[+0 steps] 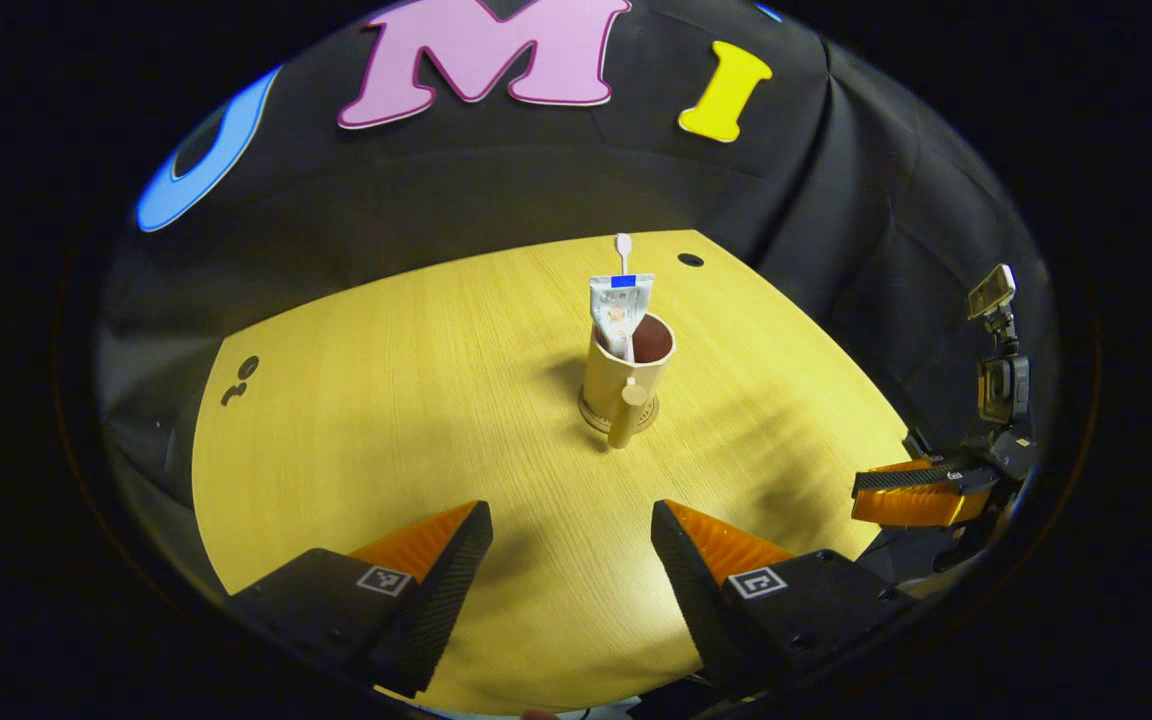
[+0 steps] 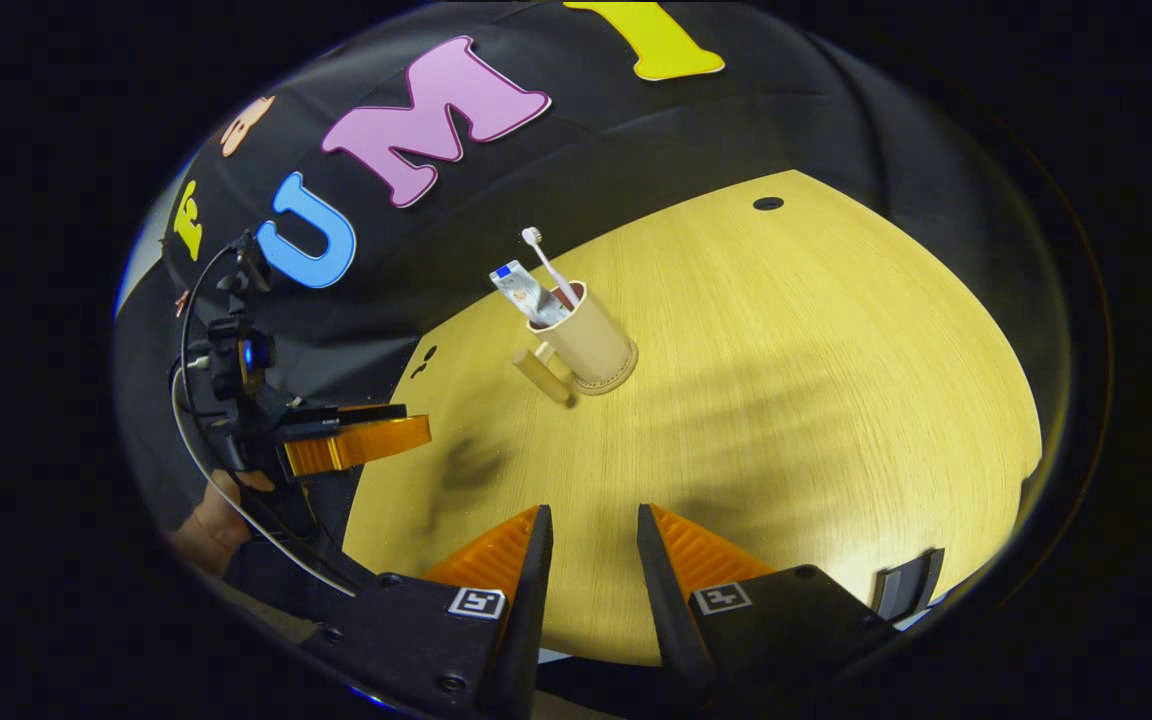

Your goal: Put the toothbrush and toothpaste on the desktop into the cup, then pick up the cup and place it on the coaster on the desktop.

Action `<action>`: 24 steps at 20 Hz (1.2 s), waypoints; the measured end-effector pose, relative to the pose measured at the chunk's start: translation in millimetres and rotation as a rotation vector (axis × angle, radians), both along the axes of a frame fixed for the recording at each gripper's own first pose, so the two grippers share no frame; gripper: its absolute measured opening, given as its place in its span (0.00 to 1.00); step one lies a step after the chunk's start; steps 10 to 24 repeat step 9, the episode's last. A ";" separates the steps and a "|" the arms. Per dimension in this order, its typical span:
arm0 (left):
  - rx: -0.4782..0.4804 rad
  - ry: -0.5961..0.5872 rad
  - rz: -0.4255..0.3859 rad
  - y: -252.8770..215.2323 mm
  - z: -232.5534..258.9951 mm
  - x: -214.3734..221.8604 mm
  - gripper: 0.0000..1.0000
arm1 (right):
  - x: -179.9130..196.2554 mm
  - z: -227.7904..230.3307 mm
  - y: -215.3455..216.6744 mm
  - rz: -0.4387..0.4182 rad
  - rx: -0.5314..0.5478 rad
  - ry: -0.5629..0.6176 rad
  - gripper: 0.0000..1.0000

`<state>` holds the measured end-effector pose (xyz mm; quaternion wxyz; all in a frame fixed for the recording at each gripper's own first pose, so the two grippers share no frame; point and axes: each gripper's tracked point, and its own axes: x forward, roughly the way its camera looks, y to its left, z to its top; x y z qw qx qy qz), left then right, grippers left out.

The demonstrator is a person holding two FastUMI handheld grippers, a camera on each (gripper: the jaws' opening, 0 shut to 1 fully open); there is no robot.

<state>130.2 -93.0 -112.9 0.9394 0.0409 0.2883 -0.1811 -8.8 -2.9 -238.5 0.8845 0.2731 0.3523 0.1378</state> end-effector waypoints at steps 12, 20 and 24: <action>-0.088 -0.056 0.017 13.7 -5.6 -49.3 0.98 | -1.0 11.3 24.5 0.063 -0.051 -0.020 0.53; -0.088 -0.056 0.017 13.7 -5.6 -49.3 0.98 | -1.0 11.3 24.5 0.063 -0.051 -0.020 0.53; -0.088 -0.056 0.017 13.7 -5.6 -49.3 0.98 | -1.0 11.3 24.5 0.063 -0.051 -0.020 0.53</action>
